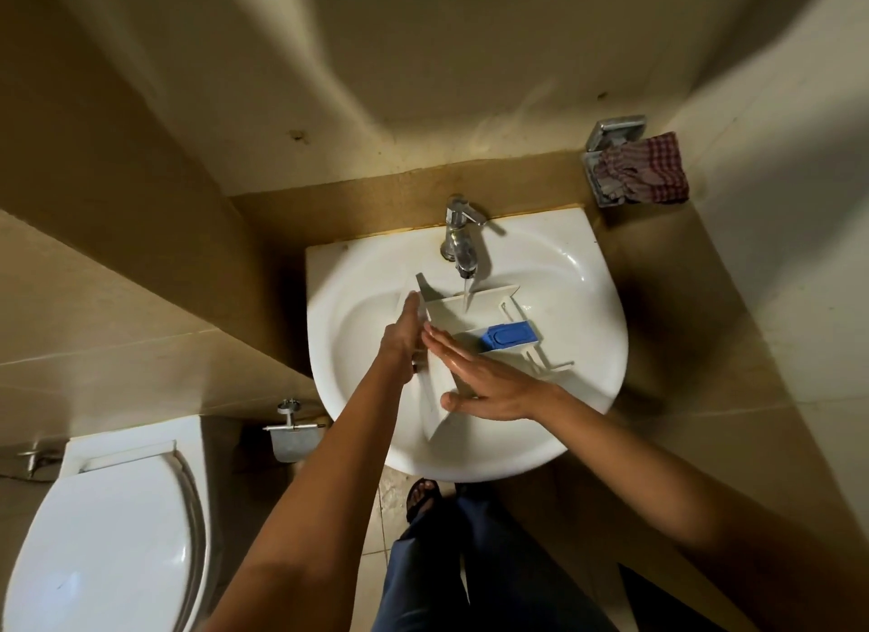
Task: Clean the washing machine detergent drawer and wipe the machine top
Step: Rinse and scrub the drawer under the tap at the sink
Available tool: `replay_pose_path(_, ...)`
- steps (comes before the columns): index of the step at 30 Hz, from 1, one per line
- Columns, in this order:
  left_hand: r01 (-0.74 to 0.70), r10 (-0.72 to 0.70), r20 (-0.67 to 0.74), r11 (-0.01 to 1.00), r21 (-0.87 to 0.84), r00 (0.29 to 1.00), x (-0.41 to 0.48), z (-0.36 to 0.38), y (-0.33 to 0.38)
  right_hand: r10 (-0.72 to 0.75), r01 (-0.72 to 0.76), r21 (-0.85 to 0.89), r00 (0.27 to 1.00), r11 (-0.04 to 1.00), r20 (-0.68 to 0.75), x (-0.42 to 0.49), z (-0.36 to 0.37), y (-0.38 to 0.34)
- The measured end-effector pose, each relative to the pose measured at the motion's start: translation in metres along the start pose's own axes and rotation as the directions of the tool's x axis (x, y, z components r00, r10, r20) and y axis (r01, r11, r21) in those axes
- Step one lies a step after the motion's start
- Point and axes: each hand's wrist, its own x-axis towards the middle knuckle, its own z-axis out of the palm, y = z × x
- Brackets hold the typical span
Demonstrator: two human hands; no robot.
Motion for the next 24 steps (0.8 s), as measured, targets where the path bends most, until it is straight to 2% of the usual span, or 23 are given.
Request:
replay_pose_path(1, -0.003, 0.003, -0.013, 1.000, -0.027, 1.000, 0.002, 0.001, 0.000, 0.031, -0.015, 0.143, 0.993, 0.990, -0.113, 0.001, 0.002, 0.006)
replay_pose_path(2, -0.010, 0.009, -0.022, 0.999, -0.036, 1.000, 0.002, 0.004, -0.001, 0.107, -0.018, 0.306, 0.955, 0.952, -0.277, 0.004, 0.001, 0.013)
replay_pose_path(3, -0.022, 0.021, -0.029, 0.999, -0.034, 0.999, 0.001, 0.008, 0.000, 0.249, -0.013, 0.466, 0.858, 0.885, -0.449, 0.010, -0.002, 0.022)
replay_pose_path(4, -0.030, 0.029, -0.044, 0.999, -0.031, 0.999, -0.002, 0.013, 0.000, 0.434, 0.003, 0.626, 0.717, 0.780, -0.545, 0.019, -0.009, 0.032)
replay_pose_path(5, -0.035, 0.034, -0.072, 0.999, -0.012, 0.997, -0.003, 0.018, -0.001, 0.612, 0.041, 0.780, 0.596, 0.624, -0.521, 0.030, -0.018, 0.040)
replay_pose_path(6, -0.031, 0.033, -0.119, 0.999, 0.020, 0.992, -0.004, 0.024, -0.002, 0.740, 0.092, 0.906, 0.545, 0.413, -0.393, 0.042, -0.029, 0.047)
replay_pose_path(8, -0.036, 0.060, -0.215, 0.993, 0.111, 0.975, -0.006, 0.034, -0.005, 0.797, 0.188, 0.981, 0.598, -0.039, -0.083, 0.061, -0.044, 0.055)
replay_pose_path(9, -0.046, 0.090, -0.264, 0.985, 0.168, 0.960, -0.009, 0.038, -0.005, 0.779, 0.204, 0.960, 0.627, -0.190, 0.021, 0.068, -0.048, 0.057)
replay_pose_path(11, -0.049, 0.133, -0.336, 0.968, 0.246, 0.932, -0.009, 0.043, -0.005, 0.738, 0.221, 0.911, 0.664, -0.348, 0.121, 0.081, -0.051, 0.057)
replay_pose_path(13, -0.041, 0.145, -0.360, 0.959, 0.282, 0.922, -0.008, 0.045, -0.005, 0.715, 0.225, 0.883, 0.680, -0.411, 0.160, 0.091, -0.054, 0.053)
replay_pose_path(16, -0.064, 0.187, -0.366, 0.944, 0.323, 0.911, -0.006, 0.043, -0.007, 0.663, 0.169, 0.878, 0.721, -0.448, 0.199, 0.098, -0.060, 0.050)
replay_pose_path(20, -0.104, 0.235, -0.374, 0.935, 0.339, 0.897, -0.003, 0.044, -0.010, 0.560, 0.062, 0.905, 0.802, -0.422, 0.206, 0.098, -0.061, 0.056)
replay_pose_path(24, -0.119, 0.240, -0.381, 0.942, 0.314, 0.893, -0.002, 0.044, -0.010, 0.569, 0.001, 0.921, 0.787, -0.389, 0.240, 0.096, -0.061, 0.057)
